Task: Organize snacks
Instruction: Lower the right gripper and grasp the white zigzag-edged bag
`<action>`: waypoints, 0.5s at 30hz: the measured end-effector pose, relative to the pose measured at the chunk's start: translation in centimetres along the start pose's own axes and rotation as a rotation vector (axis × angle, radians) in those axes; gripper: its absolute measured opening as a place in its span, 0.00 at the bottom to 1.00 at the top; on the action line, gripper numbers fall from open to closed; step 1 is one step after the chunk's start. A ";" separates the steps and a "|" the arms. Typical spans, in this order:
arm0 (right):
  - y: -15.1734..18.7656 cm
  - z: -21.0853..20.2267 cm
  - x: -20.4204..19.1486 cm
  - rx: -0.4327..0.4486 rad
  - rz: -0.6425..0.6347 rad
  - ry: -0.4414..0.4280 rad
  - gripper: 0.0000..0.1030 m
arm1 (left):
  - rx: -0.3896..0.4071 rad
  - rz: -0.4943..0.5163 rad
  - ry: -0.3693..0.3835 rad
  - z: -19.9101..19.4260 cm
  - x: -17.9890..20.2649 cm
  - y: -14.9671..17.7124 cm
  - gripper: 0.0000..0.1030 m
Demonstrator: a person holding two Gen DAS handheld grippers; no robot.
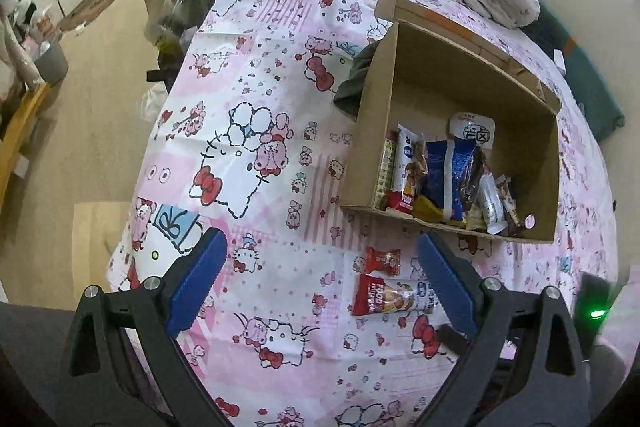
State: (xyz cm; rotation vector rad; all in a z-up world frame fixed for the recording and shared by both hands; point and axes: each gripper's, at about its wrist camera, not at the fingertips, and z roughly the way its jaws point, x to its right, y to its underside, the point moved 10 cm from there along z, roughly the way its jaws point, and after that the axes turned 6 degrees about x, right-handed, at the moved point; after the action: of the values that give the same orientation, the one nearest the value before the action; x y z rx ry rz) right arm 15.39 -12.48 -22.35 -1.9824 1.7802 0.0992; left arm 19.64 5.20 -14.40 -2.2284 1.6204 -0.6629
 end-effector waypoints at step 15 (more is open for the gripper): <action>-1.0 7.3 -2.2 -0.151 -0.001 0.212 1.00 | -0.014 -0.079 0.021 0.2 -0.7 -0.8 0.92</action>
State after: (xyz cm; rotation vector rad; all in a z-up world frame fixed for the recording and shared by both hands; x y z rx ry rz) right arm 17.81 -7.61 -27.70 -2.1691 1.9547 0.0236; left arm 20.22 6.12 -14.29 -2.3132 1.5577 -0.6997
